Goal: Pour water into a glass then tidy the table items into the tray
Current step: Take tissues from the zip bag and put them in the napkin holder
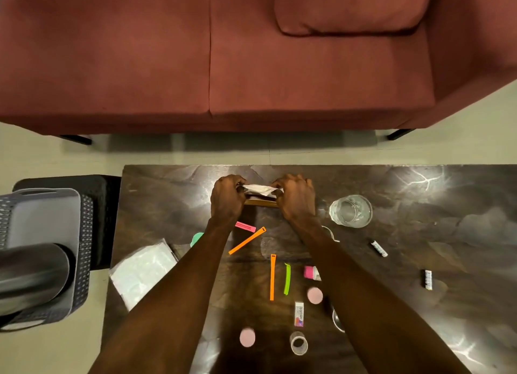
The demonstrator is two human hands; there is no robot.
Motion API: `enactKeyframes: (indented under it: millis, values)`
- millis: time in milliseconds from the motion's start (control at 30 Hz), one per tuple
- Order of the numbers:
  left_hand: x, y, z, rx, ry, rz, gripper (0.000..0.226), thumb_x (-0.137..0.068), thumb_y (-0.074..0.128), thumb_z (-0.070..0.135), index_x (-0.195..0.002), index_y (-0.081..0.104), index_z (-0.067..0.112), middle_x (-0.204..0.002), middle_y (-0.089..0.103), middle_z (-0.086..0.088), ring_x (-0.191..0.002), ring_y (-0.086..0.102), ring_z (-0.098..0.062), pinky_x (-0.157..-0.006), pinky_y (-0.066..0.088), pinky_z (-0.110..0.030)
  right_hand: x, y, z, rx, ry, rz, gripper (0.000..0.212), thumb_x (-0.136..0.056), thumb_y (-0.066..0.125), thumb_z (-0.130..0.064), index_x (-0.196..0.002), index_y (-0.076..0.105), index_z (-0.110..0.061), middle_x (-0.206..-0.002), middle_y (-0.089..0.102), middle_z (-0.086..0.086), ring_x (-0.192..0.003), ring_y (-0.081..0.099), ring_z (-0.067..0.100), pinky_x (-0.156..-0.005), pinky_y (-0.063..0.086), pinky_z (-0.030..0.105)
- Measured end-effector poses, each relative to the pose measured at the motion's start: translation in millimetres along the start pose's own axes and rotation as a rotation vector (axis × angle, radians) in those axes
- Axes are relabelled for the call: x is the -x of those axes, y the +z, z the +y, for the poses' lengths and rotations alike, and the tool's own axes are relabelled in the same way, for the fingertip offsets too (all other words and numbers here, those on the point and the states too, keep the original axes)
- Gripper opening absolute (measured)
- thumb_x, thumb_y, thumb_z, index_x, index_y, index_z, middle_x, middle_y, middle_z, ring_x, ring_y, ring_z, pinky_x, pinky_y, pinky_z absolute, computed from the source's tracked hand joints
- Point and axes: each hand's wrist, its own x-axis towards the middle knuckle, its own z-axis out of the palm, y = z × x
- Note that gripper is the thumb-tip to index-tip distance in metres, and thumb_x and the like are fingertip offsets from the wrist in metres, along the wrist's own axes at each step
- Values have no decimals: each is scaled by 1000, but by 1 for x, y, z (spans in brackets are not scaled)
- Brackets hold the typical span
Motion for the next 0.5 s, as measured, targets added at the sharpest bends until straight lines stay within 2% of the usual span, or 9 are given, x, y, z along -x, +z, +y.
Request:
enactKeyframes:
  millis: [200, 367, 500]
  values:
    - [-2, 6, -3, -1, -2, -9, 13, -84, 68, 3, -96, 70, 6, -103, 69, -10, -95, 62, -23, -81, 51, -31, -1, 1, -1, 40, 56, 3, 25, -85, 68, -24, -110, 70, -27, -113, 71, -3, -107, 59, 21, -93, 36, 38]
    - [5, 3, -5, 1, 30, 4, 29, -79, 70, -1, -108, 66, 5, -114, 67, -12, -104, 60, -26, -90, 51, -35, 8, -2, 2, 47, 64, -8, 24, -88, 65, -25, -112, 68, -25, -118, 69, -2, -115, 57, 22, -96, 34, 39]
    - [18, -3, -10, 56, 24, 47, 33, -75, 69, -3, -108, 66, 4, -110, 68, -14, -101, 62, -28, -85, 50, -35, 17, -7, 1, -24, 79, -14, 29, -82, 65, -25, -110, 69, -20, -117, 69, 3, -114, 57, 26, -94, 33, 41]
